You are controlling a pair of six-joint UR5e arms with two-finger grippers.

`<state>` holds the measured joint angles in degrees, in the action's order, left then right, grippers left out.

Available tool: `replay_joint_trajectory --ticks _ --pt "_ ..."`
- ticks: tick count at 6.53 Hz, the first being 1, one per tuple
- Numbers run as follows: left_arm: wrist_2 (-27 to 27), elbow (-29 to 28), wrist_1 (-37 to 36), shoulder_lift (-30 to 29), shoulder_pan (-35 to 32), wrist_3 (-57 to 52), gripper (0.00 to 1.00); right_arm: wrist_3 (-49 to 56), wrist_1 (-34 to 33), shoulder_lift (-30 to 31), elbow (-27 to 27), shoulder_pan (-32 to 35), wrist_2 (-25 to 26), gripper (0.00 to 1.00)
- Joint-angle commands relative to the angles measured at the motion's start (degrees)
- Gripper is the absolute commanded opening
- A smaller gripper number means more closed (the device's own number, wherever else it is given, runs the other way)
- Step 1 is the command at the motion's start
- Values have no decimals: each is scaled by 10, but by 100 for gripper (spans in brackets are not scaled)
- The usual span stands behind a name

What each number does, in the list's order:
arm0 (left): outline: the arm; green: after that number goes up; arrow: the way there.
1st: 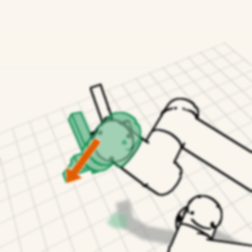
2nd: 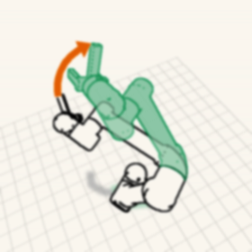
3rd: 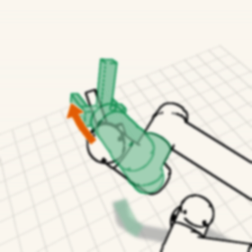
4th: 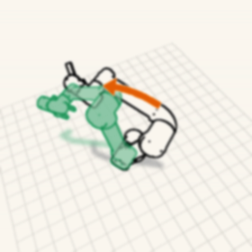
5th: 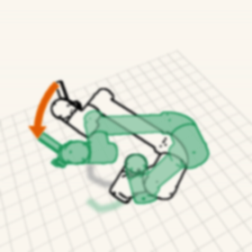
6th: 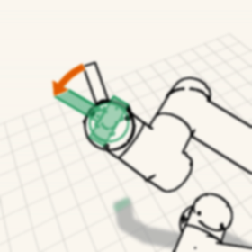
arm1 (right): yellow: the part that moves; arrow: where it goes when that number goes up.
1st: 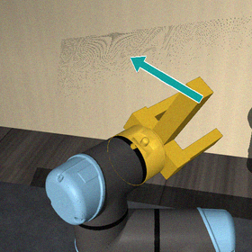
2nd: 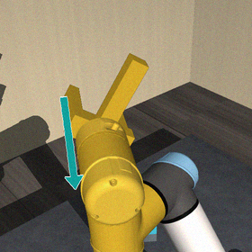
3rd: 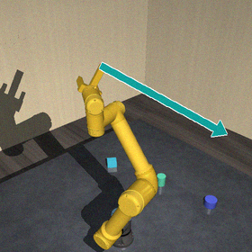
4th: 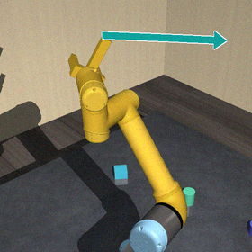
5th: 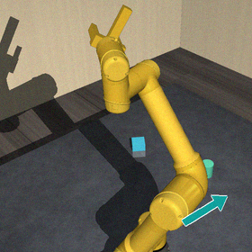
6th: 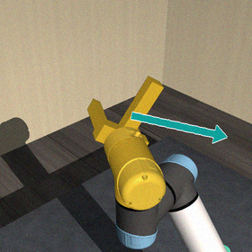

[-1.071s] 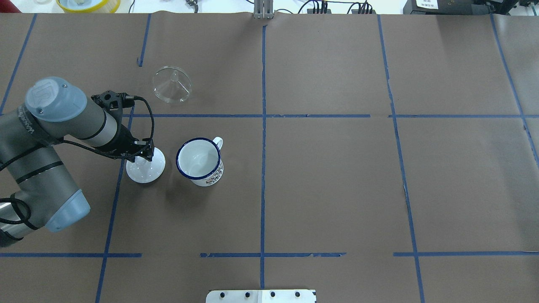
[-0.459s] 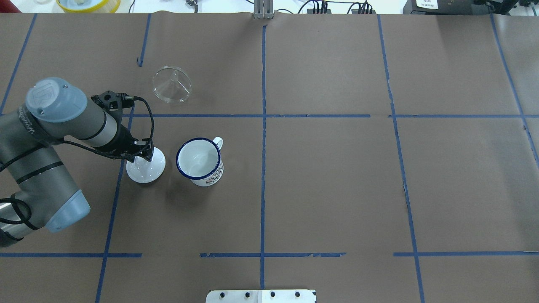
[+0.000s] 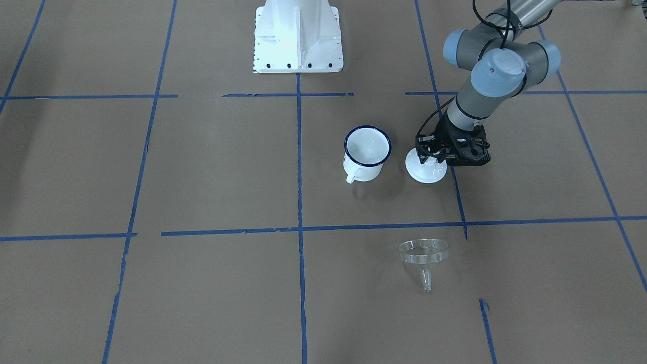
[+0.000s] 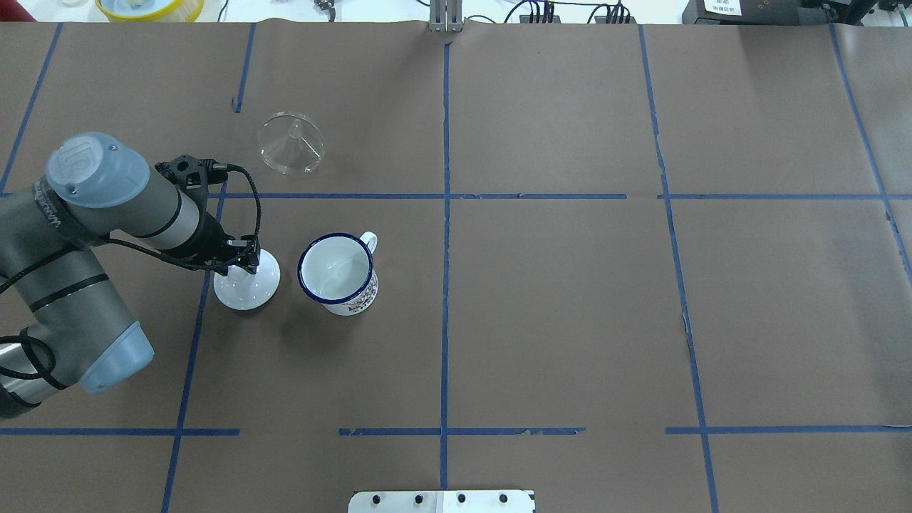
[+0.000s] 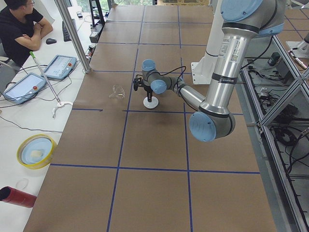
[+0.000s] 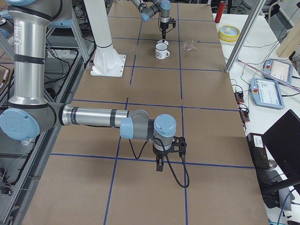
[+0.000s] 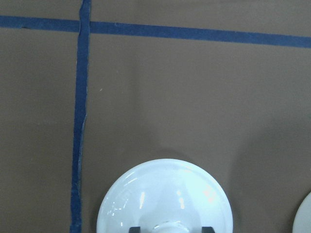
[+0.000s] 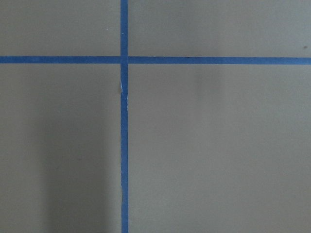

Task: Remove funnel from cup
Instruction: 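Grasp the lid knob with the left gripper and lift the lid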

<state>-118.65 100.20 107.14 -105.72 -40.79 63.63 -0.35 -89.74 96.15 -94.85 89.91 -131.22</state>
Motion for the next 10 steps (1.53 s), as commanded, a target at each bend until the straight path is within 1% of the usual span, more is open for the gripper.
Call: replay_joint_trajectory --ticks 1,3,4,5,6,7,8,9,10 --pt "0 3 0 1 0 0 40 0 0 0 -1 0 0 100" --pt "0 9 -1 1 0 0 2 0 0 0 -1 0 0 100" --pt "-1 17 -4 1 -3 -1 0 0 0 -1 0 0 0 100" --pt "-2 58 -48 9 -9 -9 0 0 0 0 -1 0 0 100" --pt "-3 113 -127 5 -12 -37 0 0 0 0 -1 0 0 100" --pt "-4 145 -196 -6 -43 -80 0 0 0 0 -1 0 0 100" --pt "-5 160 -264 -51 -85 -96 0 0 0 0 -1 0 0 100" --pt "-9 181 -349 -95 -87 -105 0 0 0 0 -1 0 0 100" --pt "-41 179 -373 -129 -86 -99 0 0 0 0 -1 0 0 100"
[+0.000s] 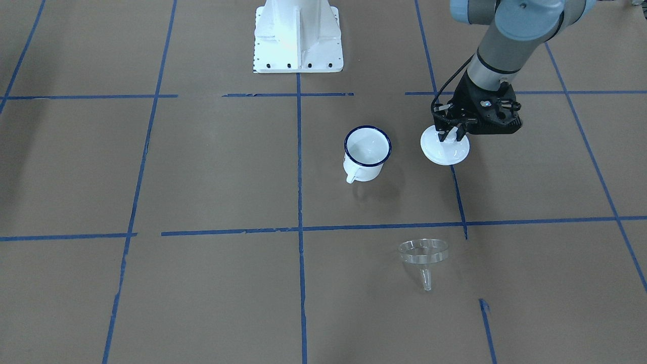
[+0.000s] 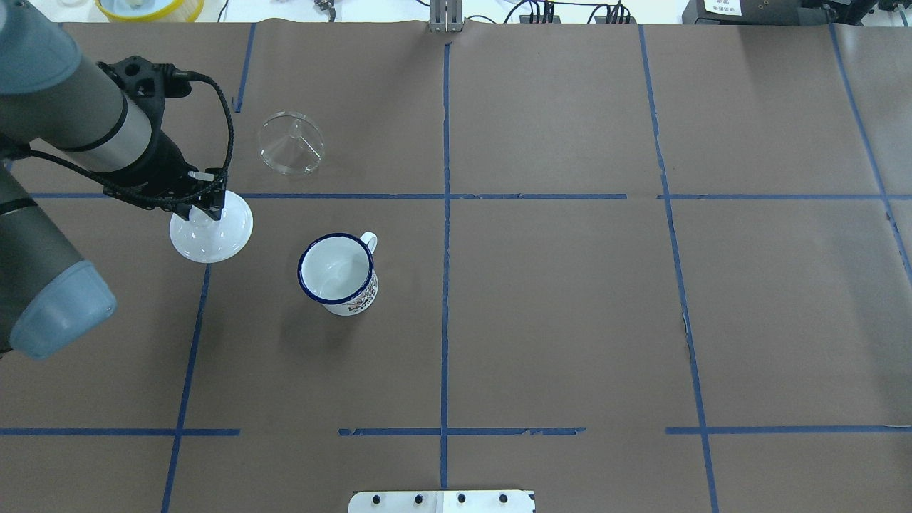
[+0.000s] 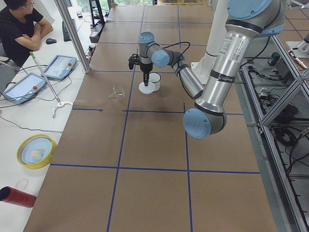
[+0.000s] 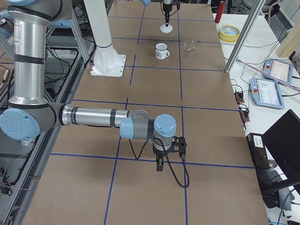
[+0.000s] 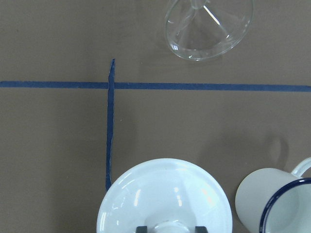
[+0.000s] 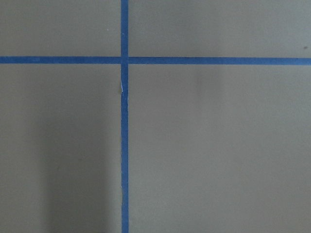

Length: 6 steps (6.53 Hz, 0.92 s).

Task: Remove funnel from cup
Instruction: 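Carry the lid over the white mug and lower it onto the mug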

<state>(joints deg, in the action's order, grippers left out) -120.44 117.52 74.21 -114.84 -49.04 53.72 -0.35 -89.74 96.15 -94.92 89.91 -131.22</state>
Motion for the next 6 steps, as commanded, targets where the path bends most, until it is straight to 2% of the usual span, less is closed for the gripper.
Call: replay_joint_trajectory --ticks 1,3,4,6 --pt "-48 2 -43 -48 2 15 0 0 0 0 0 0 0 100" --pt "-43 -12 -38 -78 53 101 0 0 0 0 1 0 0 100" --pt "-41 -39 -18 -95 73 134 0 0 0 0 1 0 0 100" --pt "-27 -86 29 -104 81 143 0 0 0 0 1 0 0 100"
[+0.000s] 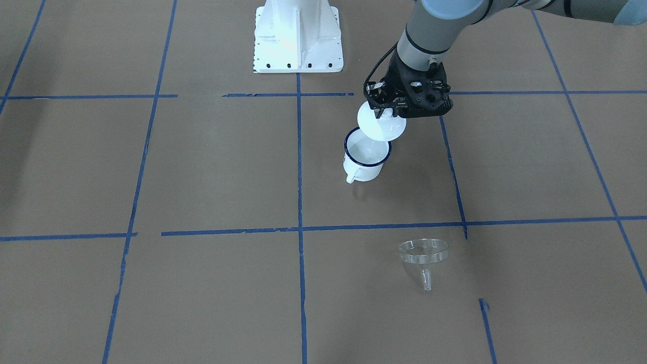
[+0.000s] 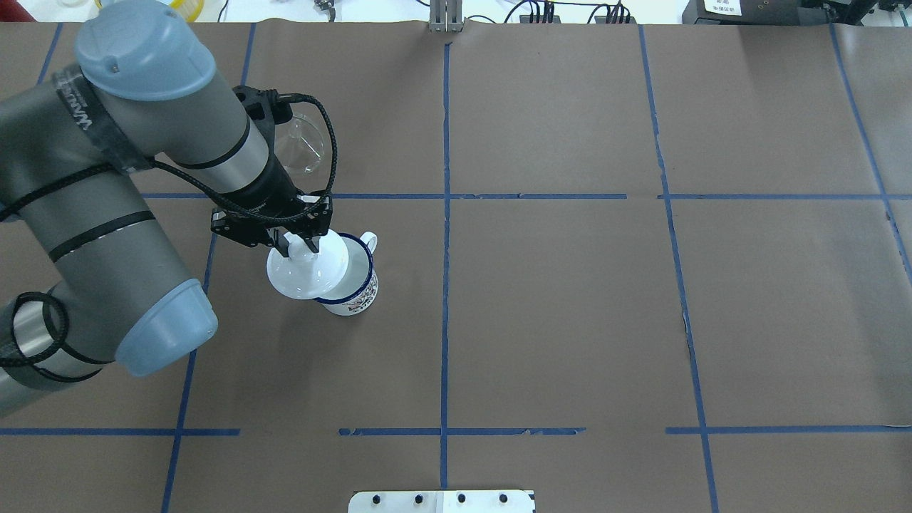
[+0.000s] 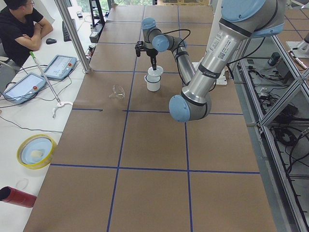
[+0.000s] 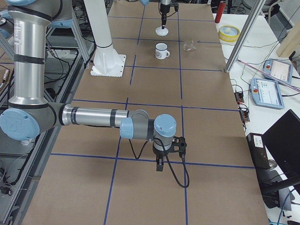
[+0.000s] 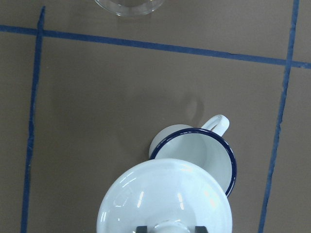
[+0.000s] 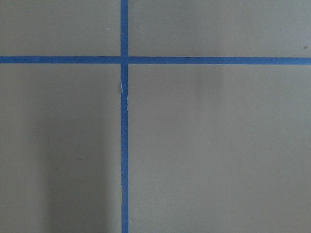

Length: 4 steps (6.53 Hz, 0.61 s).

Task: Remove funnel from cup
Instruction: 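Carry the lid over the white mug and lower it onto the mug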

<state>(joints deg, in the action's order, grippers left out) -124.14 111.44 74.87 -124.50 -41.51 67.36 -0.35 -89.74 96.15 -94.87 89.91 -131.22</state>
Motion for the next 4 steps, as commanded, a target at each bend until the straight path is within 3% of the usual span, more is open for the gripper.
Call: replay_joint_trajectory --ticks 1,4 --pt "25 -39 26 -11 25 8 0 0 0 0 -1 0 0 100" --pt "26 -71 73 -11 25 13 0 0 0 0 -1 0 0 100"
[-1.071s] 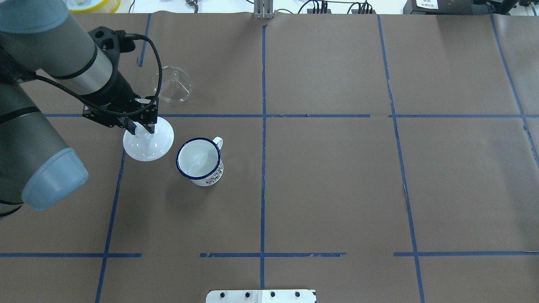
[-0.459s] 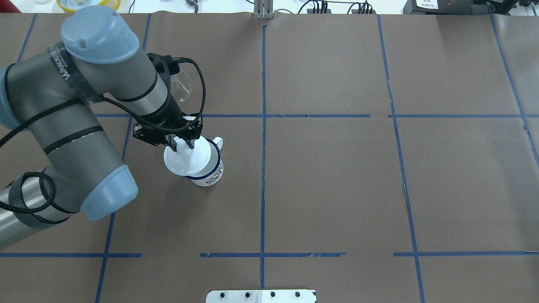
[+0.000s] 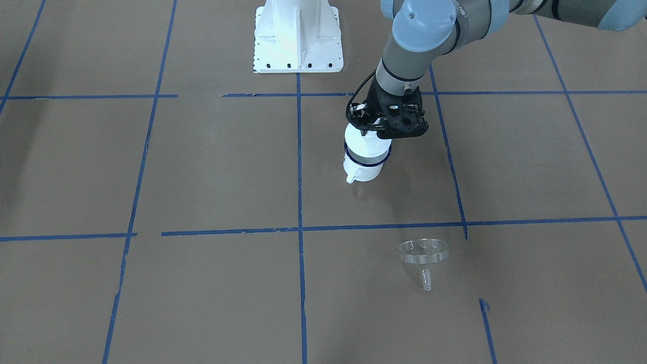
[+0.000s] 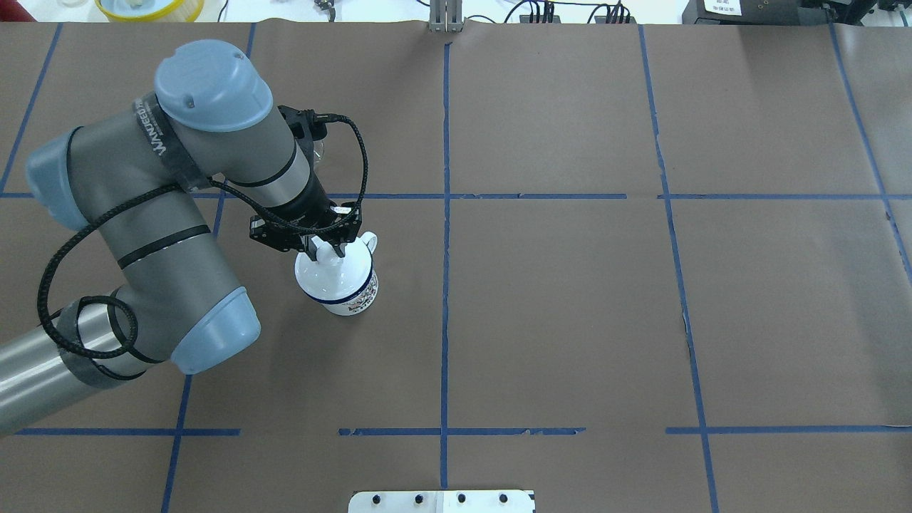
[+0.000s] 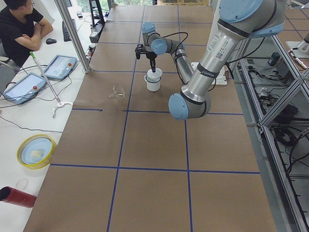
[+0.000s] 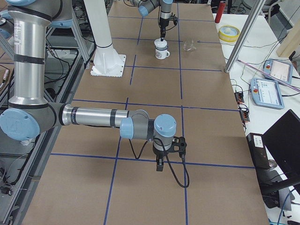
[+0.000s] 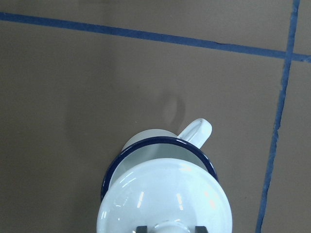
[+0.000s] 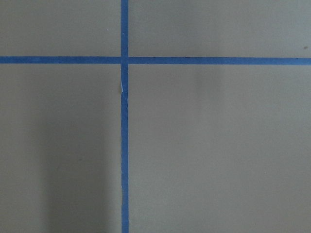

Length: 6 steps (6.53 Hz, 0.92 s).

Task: Remove funnel from cup
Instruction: 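Carry the lid over the white mug and lower it onto the mug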

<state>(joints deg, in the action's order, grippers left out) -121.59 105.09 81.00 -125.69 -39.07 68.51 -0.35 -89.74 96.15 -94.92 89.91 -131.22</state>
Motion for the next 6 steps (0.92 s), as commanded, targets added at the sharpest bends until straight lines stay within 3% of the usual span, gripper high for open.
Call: replay_joint_trajectory --ticks 1,6 --pt "0 -10 13 1 0 0 0 0 0 0 1 0 0 100" --pt "8 -15 35 7 1 0 0 0 0 0 0 0 0 100"
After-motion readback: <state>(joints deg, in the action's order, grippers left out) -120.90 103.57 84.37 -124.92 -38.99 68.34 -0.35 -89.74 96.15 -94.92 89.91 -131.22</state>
